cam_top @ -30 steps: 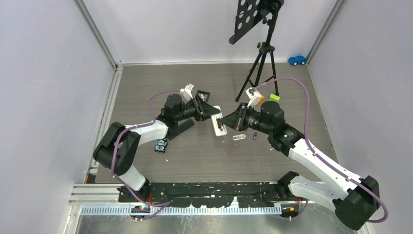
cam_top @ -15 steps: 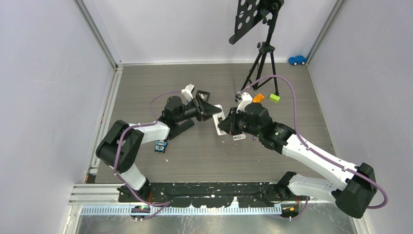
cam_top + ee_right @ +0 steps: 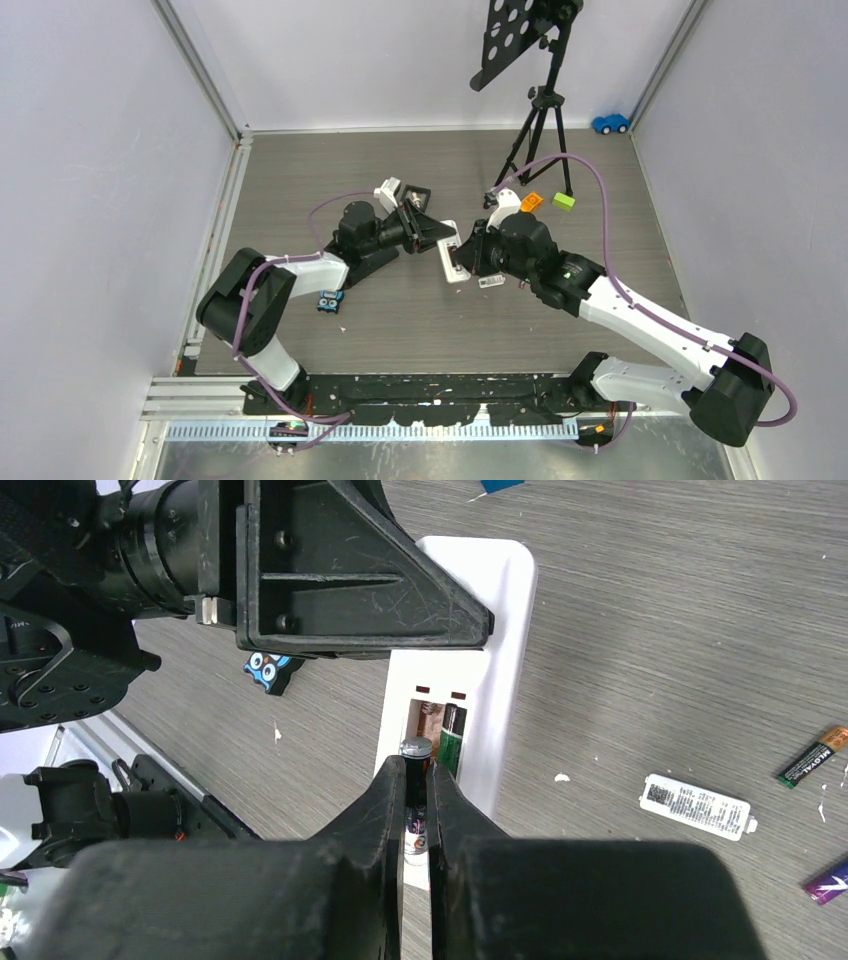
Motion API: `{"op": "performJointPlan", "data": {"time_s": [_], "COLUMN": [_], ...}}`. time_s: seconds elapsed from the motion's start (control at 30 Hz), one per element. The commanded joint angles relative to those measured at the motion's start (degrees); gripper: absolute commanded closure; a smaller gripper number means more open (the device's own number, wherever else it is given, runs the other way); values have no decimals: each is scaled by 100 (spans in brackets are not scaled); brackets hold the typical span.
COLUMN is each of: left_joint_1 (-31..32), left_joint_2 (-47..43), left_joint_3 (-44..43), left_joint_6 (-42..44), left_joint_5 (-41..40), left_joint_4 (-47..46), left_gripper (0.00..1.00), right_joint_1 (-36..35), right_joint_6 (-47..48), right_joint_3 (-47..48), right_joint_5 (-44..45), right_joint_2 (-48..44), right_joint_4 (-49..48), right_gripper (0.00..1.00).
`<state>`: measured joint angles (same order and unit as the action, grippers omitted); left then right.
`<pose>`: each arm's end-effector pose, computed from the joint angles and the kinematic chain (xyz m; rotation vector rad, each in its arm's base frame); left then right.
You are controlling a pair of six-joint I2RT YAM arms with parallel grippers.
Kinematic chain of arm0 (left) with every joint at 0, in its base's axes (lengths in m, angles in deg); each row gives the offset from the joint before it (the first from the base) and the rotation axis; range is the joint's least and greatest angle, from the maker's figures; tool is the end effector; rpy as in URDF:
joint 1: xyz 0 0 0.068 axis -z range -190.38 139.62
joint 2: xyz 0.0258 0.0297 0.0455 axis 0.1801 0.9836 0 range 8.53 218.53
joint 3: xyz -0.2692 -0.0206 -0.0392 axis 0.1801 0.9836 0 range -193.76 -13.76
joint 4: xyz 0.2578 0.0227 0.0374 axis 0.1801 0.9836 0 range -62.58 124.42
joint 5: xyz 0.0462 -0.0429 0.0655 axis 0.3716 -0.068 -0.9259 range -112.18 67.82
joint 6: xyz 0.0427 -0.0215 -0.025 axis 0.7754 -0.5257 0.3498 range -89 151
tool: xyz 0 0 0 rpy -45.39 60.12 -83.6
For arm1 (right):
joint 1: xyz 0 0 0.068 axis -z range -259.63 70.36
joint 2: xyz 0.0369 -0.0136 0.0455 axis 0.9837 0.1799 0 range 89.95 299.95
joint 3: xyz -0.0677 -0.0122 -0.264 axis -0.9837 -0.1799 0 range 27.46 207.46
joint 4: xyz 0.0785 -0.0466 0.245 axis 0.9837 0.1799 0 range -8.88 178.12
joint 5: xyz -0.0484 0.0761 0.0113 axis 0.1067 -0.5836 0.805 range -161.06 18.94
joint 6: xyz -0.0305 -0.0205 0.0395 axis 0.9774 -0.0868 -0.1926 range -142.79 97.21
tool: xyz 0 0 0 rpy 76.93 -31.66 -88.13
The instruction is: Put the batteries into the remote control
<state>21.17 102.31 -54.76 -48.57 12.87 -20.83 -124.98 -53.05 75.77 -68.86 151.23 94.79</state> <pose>0.2758 -0.1934 0.2100 -0.2774 2.0387 -1.8580 0.1719 0.1721 0.2993 -0.2541 2.1128 0.7725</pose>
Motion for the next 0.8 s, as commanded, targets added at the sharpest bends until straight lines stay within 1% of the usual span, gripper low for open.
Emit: {"op": "performJointPlan", "data": {"time_s": [0.0,0.2,0.37,0.47,0.6,0.77], "left_joint_1": [27,25,23,27,27,27], "left_joint_2": [-269,-293,-322,-325,-341,-448], "left_joint_3": [16,29,63,73,99,109], "left_joint_6": [-204,-292,-296,-300,-346,-621], "left_joint_5": [16,13,-11,-31,-81,-286], "left_joint_4": [-588,-664,-679,-677,-705,-847], "left_gripper": [100,100,100,100,100,100], "right_joint_1": [-58,-67,-62,-64,-63,-63], "right_joint_6": [69,-4,-106,-199,-366,-791], "right_joint_3": [212,236,276,266,301,111], "right_joint_5": [111,-123,-25,10,135,313], "right_joint_2": [-22,43,83,23,-125,-650], "right_joint_4": [-93,-112,-74,-171,-260,-586], "right_gripper": [88,80,63,58,53,41]}}
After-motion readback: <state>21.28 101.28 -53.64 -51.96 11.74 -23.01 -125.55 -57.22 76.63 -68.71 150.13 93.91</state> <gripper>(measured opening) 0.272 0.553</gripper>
